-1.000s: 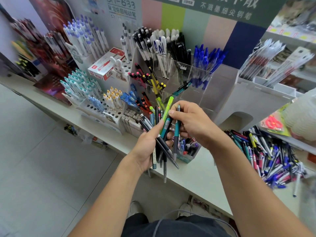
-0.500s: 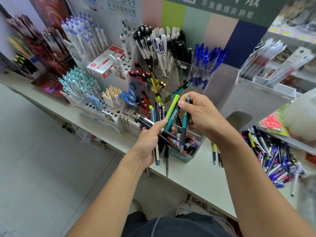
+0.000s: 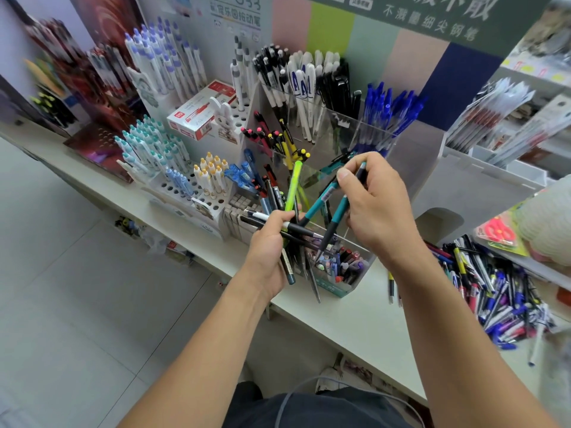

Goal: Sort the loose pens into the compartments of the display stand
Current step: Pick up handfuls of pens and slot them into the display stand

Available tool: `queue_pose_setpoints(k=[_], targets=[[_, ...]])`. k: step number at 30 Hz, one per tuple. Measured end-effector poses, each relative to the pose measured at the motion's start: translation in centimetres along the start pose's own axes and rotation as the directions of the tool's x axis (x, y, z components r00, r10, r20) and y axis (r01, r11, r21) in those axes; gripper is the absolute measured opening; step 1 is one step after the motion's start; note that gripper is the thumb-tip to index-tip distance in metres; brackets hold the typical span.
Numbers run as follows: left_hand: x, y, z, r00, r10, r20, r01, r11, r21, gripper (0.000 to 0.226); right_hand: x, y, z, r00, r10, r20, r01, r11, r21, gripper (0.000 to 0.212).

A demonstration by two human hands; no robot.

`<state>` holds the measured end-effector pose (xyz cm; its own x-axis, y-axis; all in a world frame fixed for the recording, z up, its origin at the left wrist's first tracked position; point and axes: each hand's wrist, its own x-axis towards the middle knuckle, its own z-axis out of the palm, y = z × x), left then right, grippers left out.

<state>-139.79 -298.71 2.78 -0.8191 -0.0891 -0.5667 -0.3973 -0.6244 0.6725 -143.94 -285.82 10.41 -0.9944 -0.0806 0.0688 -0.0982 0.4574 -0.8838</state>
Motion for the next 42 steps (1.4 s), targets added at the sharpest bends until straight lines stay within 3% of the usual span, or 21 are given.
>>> queue_pose_setpoints(k=[4, 7, 12, 20, 23, 25, 27, 29, 30, 31, 33, 36, 39, 42], targets=[[0.9, 0.1, -1.1, 1.0, -0.003, -0.005, 0.002, 0.971, -0.237, 0.009, -0.3, -0.6, -1.1, 0.96, -0.14, -0.242, 0.138, 0.99, -0.026, 0.009], [1.1, 0.1, -2.6, 1.0, -0.007, 0.012, 0.01, 0.972, -0.235, 0.005, 1.1, -0.9, -2.2, 0.914, -0.186, -0.361, 0.218, 0.975, 0.05, 0.008], [0.6, 0.3, -3.5, 1.0, 0.005, 0.021, -0.002, 0.994, -0.105, 0.01, 5.2, 0.1, -0.1, 0.862, -0.289, -0.416, 0.292, 0.955, -0.058, 0.007], [-0.9, 1.0, -3.1, 0.99, 0.075, 0.119, -0.079, 0.997, 0.024, 0.01, 7.2, 6.0, 2.7, 0.932, -0.113, -0.344, 0.061, 0.985, -0.159, 0.01], [-1.3, 1.5, -3.2, 0.982, 0.054, 0.183, -0.073, 0.993, 0.098, 0.007, 6.3, 5.8, 2.2, 0.928, -0.14, -0.346, 0.025, 0.948, -0.316, 0.024], [-1.3, 1.6, -3.2, 0.976, 0.042, 0.211, -0.076, 0.985, 0.156, 0.006, 5.1, 4.2, 1.5, 0.919, -0.202, -0.338, 0.078, 0.934, -0.347, 0.028], [-1.1, 1.5, -3.2, 0.971, 0.042, 0.236, -0.098, 0.968, 0.231, 0.009, 3.6, 2.5, 1.4, 0.977, -0.147, -0.157, 0.107, 0.965, -0.238, 0.031], [-0.7, 1.3, -3.1, 0.963, 0.03, 0.268, -0.118, 0.939, 0.321, 0.014, 2.3, 1.7, 2.0, 0.992, 0.025, 0.127, -0.016, 0.997, -0.071, 0.033], [-0.6, 1.1, -3.0, 0.959, 0.019, 0.282, -0.121, 0.929, 0.35, 0.016, 2.0, 1.8, 2.2, 0.979, 0.075, 0.189, -0.076, 0.997, 0.001, 0.032], [-0.6, 0.9, -2.8, 0.957, 0.008, 0.291, -0.117, 0.927, 0.358, 0.017, 2.0, 1.9, 2.1, 0.977, 0.105, 0.186, -0.122, 0.989, 0.081, 0.031], [-0.7, 0.7, -2.8, 0.955, -0.014, 0.296, -0.083, 0.947, 0.311, 0.013, 2.6, 1.9, 0.9, 0.989, 0.141, 0.047, -0.148, 0.959, 0.242, 0.026], [-0.9, 0.3, -3.7, 0.962, -0.037, 0.269, -0.022, 0.977, 0.212, 0.005, 3.6, 1.7, -1.7, 0.97, 0.089, -0.227, 0.0, 0.931, 0.365, 0.016], [-0.7, 0.2, -4.5, 0.984, -0.017, 0.176, -0.009, 0.989, 0.144, 0.001, 3.8, 2.4, -1.1, 0.95, -0.117, -0.291, 0.159, 0.979, 0.126, 0.01], [-0.6, 0.5, -4.9, 0.987, -0.009, 0.162, -0.003, 0.997, 0.073, 0.012, 3.1, 3.8, 1.8, 0.943, -0.297, -0.151, 0.273, 0.948, -0.164, 0.007]])
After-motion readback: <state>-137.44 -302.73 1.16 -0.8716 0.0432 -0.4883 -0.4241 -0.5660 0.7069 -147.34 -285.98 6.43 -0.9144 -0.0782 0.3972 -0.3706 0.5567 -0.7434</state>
